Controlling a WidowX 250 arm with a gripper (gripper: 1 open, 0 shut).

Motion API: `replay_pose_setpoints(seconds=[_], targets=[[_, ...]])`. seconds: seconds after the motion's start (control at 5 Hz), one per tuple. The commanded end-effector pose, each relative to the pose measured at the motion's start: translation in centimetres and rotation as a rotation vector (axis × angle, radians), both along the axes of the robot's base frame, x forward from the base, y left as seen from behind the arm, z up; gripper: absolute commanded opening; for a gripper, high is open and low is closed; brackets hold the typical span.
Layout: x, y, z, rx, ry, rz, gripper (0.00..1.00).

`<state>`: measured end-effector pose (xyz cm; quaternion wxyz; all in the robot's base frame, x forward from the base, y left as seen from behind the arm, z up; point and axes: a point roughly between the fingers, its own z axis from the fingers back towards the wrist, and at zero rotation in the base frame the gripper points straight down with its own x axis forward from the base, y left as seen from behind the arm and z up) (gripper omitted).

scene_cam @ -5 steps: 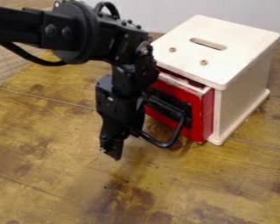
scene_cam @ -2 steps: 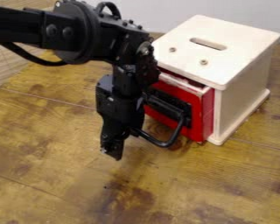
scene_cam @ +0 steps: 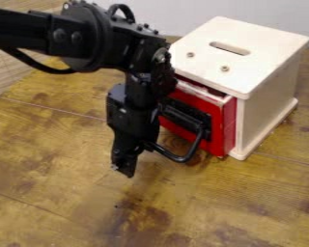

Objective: Open the drawer

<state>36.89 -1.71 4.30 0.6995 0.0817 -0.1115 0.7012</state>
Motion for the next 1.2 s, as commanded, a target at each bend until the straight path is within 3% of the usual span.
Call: replay_pose_setpoints(seconds=[0.0, 0.8, 1.0], targets=[[0.55, 1.86, 1.67, 0.038, -0.039, 0.063, 0.0], [0.67, 2.58, 1.85, 0.064, -0.027, 0.114, 0.0], [0.68, 2.81, 1.92, 0.071, -0.022, 0.129, 1.0]])
